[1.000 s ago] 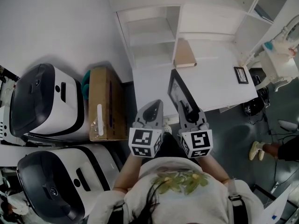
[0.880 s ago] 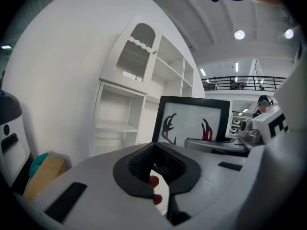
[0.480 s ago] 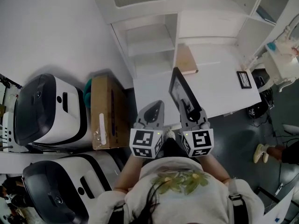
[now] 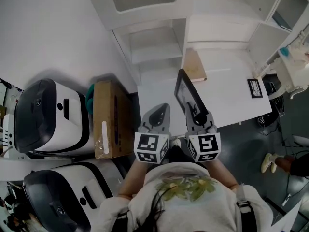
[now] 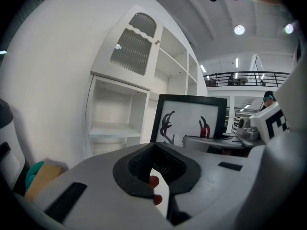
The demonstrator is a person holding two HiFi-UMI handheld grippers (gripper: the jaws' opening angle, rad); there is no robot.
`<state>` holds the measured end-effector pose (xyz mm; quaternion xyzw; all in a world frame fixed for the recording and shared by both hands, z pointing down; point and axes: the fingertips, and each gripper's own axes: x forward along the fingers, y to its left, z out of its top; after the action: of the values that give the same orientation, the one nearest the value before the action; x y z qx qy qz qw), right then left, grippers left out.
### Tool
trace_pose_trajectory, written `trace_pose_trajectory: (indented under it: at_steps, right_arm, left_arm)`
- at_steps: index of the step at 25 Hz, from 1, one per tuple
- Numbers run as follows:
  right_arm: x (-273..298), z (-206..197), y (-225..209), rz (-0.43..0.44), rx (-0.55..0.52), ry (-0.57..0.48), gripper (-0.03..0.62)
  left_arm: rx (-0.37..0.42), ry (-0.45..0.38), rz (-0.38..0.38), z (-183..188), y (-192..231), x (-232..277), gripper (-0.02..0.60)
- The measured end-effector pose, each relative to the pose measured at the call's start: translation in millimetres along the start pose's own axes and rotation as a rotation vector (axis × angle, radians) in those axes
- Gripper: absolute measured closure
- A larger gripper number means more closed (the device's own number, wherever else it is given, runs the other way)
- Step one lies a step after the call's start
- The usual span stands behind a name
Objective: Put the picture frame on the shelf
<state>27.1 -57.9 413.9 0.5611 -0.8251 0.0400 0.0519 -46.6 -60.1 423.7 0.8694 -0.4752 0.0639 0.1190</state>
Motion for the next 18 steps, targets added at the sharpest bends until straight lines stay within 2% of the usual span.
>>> trace_pose_trajectory:
  at_steps: [18]
  right_arm:
    - [51,9,-21,0.024,0.005,-0.011,0.559]
  left_arm:
    - [-0.006,-0.008,-0.007,17,23,40,0.555]
